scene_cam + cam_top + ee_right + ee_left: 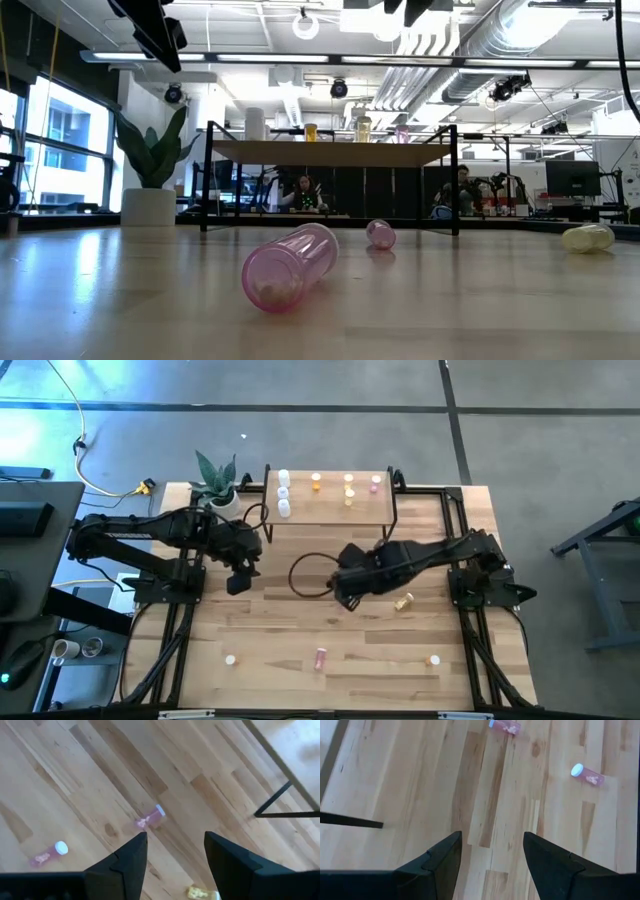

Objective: Pick and place medicine bottles onto shelf by color
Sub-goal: Put the top pink pill bottle on the shelf aligned with other pink pill bottle

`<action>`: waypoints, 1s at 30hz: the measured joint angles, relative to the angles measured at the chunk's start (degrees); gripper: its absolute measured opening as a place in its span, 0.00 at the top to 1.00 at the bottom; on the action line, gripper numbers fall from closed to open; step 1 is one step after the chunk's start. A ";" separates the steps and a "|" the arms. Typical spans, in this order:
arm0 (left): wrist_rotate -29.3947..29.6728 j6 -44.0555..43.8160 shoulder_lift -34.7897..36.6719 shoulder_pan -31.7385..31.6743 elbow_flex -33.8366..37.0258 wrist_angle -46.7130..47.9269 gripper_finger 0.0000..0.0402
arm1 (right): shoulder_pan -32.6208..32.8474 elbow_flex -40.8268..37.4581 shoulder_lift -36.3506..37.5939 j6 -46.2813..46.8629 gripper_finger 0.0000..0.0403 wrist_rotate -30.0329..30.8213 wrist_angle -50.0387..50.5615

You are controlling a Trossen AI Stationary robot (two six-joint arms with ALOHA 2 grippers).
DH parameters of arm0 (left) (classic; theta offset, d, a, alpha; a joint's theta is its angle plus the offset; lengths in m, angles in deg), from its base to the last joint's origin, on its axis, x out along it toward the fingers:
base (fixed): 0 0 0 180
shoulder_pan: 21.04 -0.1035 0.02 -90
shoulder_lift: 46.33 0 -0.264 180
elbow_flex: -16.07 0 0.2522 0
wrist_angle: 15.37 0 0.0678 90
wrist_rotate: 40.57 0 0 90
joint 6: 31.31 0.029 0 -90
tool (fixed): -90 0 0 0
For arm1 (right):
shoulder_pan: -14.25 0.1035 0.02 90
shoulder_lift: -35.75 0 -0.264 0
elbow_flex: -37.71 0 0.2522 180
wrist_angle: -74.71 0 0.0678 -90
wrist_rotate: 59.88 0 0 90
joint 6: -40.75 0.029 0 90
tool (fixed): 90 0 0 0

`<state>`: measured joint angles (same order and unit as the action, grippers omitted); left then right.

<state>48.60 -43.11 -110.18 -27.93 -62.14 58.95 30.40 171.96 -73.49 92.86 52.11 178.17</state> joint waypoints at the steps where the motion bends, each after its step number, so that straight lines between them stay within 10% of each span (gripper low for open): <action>1: -0.01 0.00 0.02 0.00 0.00 0.04 0.50 | 0.32 -1.25 0.02 0.63 0.53 0.10 -0.48; 12: 0.03 0.01 0.00 0.00 0.00 -0.02 0.50 | 1.54 -20.33 0.91 12.78 0.53 -5.56 -3.03; 30: 0.21 0.02 0.00 0.00 0.00 -0.23 0.50 | -4.25 -36.39 1.13 29.56 0.53 -14.79 -37.31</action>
<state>48.81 -43.08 -110.18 -27.93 -62.14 58.73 26.15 135.57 -72.37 122.42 37.32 140.86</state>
